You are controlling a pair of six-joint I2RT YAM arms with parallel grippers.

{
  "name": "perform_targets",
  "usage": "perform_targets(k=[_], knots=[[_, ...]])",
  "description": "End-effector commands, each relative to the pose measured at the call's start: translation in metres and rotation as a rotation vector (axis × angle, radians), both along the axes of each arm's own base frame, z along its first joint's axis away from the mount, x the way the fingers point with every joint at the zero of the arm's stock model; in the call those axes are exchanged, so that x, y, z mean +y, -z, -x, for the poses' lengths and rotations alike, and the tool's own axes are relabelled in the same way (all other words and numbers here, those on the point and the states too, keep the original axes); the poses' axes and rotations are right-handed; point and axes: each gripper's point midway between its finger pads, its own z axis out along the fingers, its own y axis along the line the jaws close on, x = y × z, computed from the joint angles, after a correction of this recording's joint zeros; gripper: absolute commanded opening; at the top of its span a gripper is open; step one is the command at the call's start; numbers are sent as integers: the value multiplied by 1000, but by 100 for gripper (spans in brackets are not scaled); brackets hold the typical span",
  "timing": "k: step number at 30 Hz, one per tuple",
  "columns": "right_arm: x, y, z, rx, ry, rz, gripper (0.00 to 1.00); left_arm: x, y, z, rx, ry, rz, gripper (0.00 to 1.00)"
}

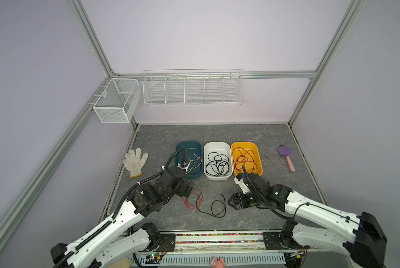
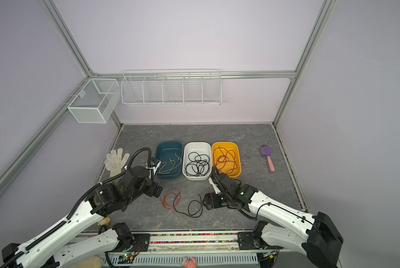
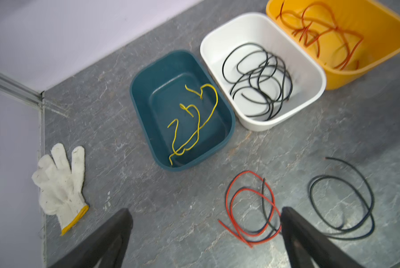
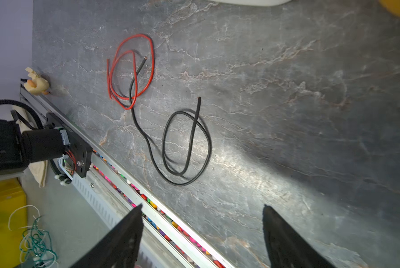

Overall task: Untangle the cables
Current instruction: 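Withdraw the left gripper toward the pile while the right approaches the black wire, then lower the right gripper onto the black wire end and close on it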

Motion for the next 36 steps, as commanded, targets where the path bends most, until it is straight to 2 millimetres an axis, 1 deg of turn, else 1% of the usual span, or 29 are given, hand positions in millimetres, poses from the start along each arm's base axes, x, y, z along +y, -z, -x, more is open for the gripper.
perform_targets(k=[1, 3, 6, 9, 13, 15, 16, 19, 25, 28, 31, 33, 36], knots=[[16, -6, -6, -24, -27, -25, 72, -5, 1, -2, -67, 3, 88, 99], [21, 0, -7, -10, -37, -18, 65, -6, -2, 3, -84, 27, 139, 99], [30, 8, -7, 7, -53, -8, 57, -2, -7, 5, -101, 14, 164, 99], [37, 14, -7, 12, -65, 5, 52, -2, 3, 5, -90, 15, 145, 99], [44, 21, -9, 18, -73, 28, 43, -9, 17, 5, -30, 34, 107, 99], [46, 24, -10, 21, -76, 33, 42, -10, 20, 5, -18, 35, 100, 99], [49, 25, -9, 24, -81, 28, 41, -13, 26, 3, 1, 37, 80, 99], [54, 28, -7, 34, -99, 25, 41, -14, 28, 4, 4, 45, 84, 99], [55, 42, -3, 68, -113, 71, 32, -20, 33, 6, 23, 69, 92, 99], [55, 44, -3, 66, -116, 78, 27, -20, 34, 6, 28, 69, 87, 99], [54, 45, -3, 59, -113, 88, 20, -21, 36, 6, 32, 75, 89, 99], [51, 45, -4, 53, -106, 101, 13, -23, 38, 7, 39, 81, 91, 100], [48, 45, -4, 47, -99, 117, 8, -24, 40, 8, 48, 87, 89, 100]])
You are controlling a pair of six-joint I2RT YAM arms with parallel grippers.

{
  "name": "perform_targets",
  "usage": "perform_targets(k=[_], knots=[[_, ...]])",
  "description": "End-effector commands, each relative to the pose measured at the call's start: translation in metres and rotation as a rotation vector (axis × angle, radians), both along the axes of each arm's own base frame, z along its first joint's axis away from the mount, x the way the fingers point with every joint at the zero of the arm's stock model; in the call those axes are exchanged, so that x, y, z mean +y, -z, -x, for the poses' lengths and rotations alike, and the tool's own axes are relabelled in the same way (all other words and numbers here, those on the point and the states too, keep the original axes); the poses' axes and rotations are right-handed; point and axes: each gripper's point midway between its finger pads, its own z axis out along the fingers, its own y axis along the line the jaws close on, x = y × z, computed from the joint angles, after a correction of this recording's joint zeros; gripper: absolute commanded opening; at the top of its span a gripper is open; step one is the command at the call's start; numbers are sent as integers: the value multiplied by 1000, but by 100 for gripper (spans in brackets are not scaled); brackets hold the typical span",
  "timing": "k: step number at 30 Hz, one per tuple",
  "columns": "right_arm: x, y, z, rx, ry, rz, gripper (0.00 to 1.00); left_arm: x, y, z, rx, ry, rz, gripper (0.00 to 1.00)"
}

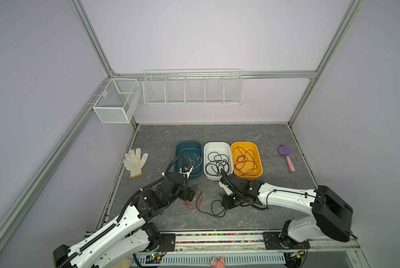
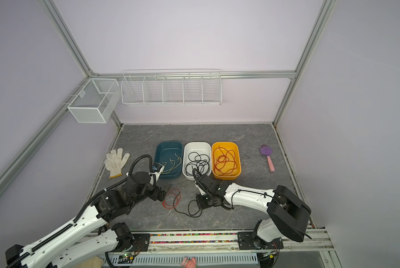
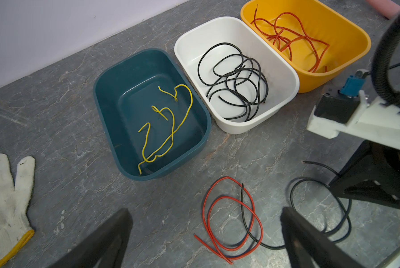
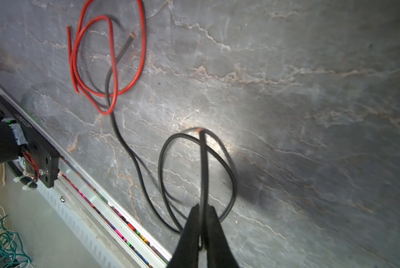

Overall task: Untangle the cables
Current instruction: 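Lower the right gripper onto the black wire end and close on it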

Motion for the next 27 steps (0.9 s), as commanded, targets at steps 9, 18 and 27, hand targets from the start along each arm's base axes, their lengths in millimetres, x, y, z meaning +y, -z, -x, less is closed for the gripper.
perform_targets(k=[9, 18, 27], knots=[[-24, -35, -9, -130, 27, 46, 7, -4, 4, 1, 6, 11, 8, 100], [-53, -88, -18, -284, 68, 54, 7, -3, 4, 1, 5, 9, 9, 100], [-73, -146, -23, -415, 103, 20, 7, -3, 4, 1, 2, 6, 10, 100]])
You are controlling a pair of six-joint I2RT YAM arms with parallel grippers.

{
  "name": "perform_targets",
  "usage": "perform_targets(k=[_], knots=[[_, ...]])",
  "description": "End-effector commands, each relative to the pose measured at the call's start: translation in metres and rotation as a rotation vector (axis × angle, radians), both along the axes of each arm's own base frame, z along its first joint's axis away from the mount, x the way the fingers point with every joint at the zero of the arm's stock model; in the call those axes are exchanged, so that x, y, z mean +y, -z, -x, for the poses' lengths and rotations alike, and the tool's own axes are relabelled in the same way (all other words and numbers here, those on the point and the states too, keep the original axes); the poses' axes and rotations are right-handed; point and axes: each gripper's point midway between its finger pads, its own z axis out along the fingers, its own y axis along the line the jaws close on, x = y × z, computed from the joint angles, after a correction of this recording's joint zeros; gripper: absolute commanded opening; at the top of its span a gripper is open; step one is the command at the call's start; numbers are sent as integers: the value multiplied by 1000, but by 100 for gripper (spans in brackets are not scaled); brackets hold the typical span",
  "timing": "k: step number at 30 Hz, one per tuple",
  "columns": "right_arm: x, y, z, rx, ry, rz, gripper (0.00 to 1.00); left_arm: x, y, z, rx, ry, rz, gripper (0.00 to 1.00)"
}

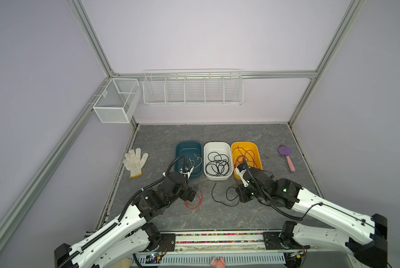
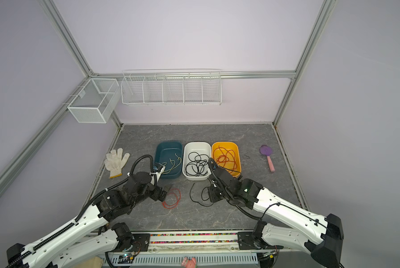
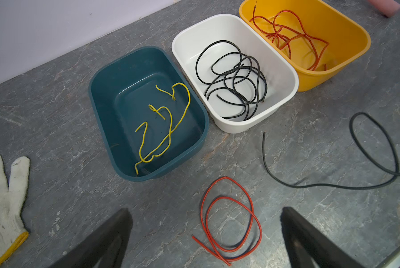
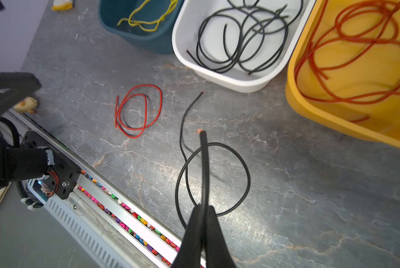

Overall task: Untangle the cables
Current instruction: 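Lower the right gripper onto the black wire end and close on it, then lift the black wire and carry it over the white tub with the right gripper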

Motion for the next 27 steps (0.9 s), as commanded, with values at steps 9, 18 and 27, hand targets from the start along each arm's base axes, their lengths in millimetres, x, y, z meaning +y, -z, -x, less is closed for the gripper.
perform_targets(k=[9, 18, 27], knots=[[-19, -50, -2, -111, 1, 1, 7, -2, 2, 1, 1, 8, 8, 100], [-15, -95, -11, -196, -21, -37, 7, -1, 3, 2, -1, 10, 8, 100], [-6, -154, -20, -285, -43, -115, 7, -2, 4, 3, 1, 14, 10, 100]])
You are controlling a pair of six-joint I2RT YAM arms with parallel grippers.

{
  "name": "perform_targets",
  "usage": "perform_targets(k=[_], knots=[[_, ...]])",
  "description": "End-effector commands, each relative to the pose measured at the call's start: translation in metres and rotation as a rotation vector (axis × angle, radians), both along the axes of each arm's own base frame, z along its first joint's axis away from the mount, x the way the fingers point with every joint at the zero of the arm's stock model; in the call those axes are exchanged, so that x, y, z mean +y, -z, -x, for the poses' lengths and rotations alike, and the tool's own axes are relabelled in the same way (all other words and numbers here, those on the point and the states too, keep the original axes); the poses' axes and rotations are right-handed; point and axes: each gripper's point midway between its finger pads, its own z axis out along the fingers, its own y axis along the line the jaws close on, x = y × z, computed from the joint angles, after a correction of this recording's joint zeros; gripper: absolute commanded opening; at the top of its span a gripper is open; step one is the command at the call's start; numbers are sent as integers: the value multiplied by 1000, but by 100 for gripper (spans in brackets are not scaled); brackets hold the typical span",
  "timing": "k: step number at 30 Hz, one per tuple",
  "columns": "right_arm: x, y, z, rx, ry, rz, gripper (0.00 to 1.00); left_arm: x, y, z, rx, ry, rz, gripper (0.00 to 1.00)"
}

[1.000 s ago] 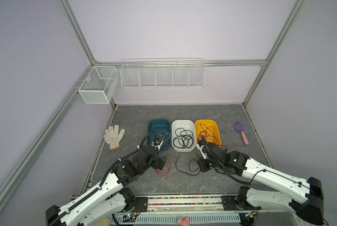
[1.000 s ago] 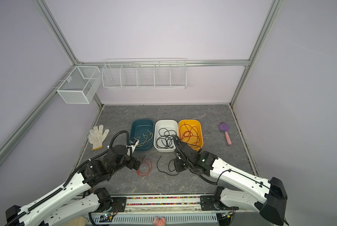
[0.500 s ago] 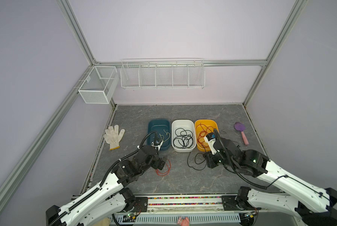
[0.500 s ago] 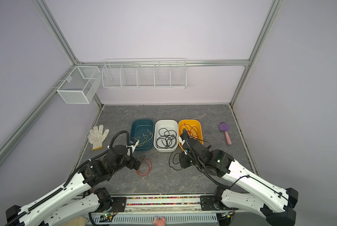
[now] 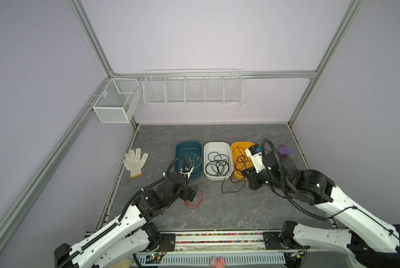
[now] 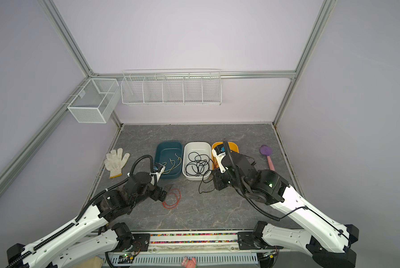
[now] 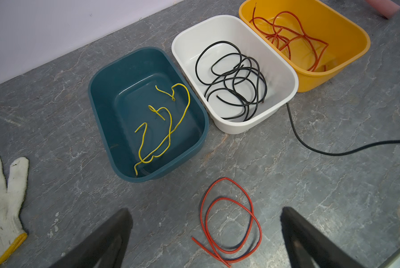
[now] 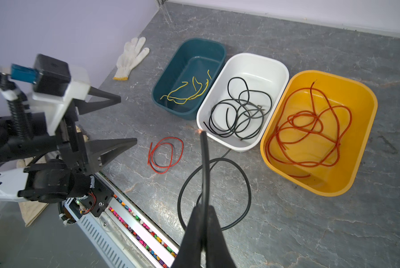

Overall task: Untangle the cables
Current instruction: 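Lift the black wire and carry it over the white tub with the right gripper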

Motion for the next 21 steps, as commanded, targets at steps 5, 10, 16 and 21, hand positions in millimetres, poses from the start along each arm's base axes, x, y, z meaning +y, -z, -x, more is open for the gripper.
perform_targets(k=[5, 10, 16, 21], knots=[[6, -53, -9, -98, -33, -61, 7, -3, 4, 3, 9, 23, 4, 100], [12, -68, -20, -116, -29, -72, 7, -7, 8, 5, 14, 47, 6, 100], [20, -85, -31, -103, -34, -117, 7, -14, 19, 12, 8, 130, -4, 100], [25, -107, -25, -116, -73, -189, 7, -14, 21, 11, 8, 131, -12, 100]])
